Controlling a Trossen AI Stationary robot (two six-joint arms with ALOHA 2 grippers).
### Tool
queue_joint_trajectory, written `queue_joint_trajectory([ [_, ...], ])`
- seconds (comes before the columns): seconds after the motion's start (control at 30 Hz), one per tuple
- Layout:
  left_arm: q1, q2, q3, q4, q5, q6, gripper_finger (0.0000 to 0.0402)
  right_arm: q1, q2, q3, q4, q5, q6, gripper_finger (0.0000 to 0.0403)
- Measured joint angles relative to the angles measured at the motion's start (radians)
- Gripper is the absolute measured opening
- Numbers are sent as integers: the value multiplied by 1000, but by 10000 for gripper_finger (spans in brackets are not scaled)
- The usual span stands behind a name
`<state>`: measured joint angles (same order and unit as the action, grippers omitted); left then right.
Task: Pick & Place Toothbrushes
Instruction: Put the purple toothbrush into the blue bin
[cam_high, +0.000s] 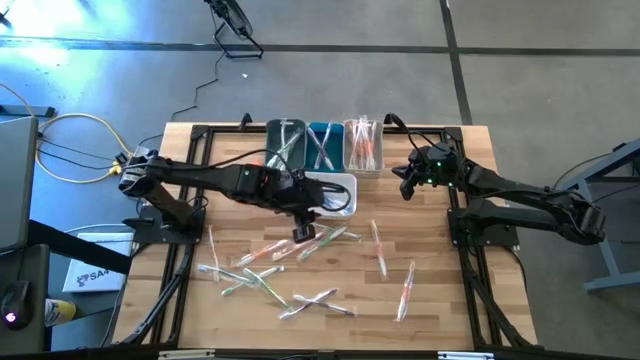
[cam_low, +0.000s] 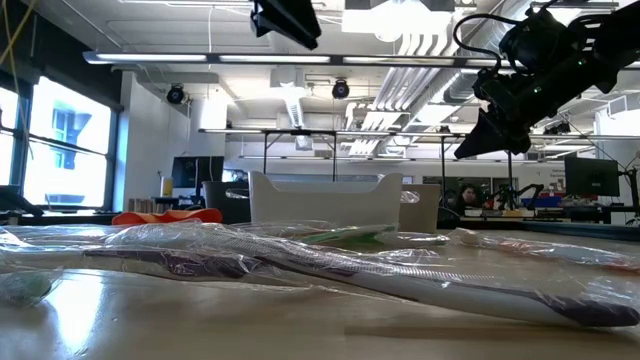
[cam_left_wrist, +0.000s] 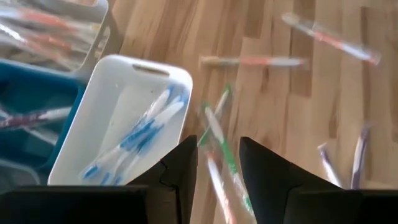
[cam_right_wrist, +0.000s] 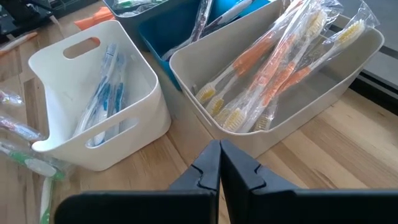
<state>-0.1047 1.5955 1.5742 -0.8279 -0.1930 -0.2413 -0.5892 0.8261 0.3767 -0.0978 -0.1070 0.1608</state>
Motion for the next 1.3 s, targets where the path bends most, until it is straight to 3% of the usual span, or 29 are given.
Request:
queue_joint_trajectory([
  [0.27, -9, 0, 0, 14, 6, 1, 117, 0, 0, 0, 0, 0, -4, 2],
  [0.53, -29, 14, 0, 25, 179, 2, 117, 0, 0, 0, 0, 0, -5, 2],
  [0.9, -175, 169, -1, 77, 286, 185, 117, 0, 0, 0, -4, 0, -7, 2],
  [1.3, -237, 297, 0, 16, 371, 131, 117, 0, 0, 0, -5, 0, -4, 2],
])
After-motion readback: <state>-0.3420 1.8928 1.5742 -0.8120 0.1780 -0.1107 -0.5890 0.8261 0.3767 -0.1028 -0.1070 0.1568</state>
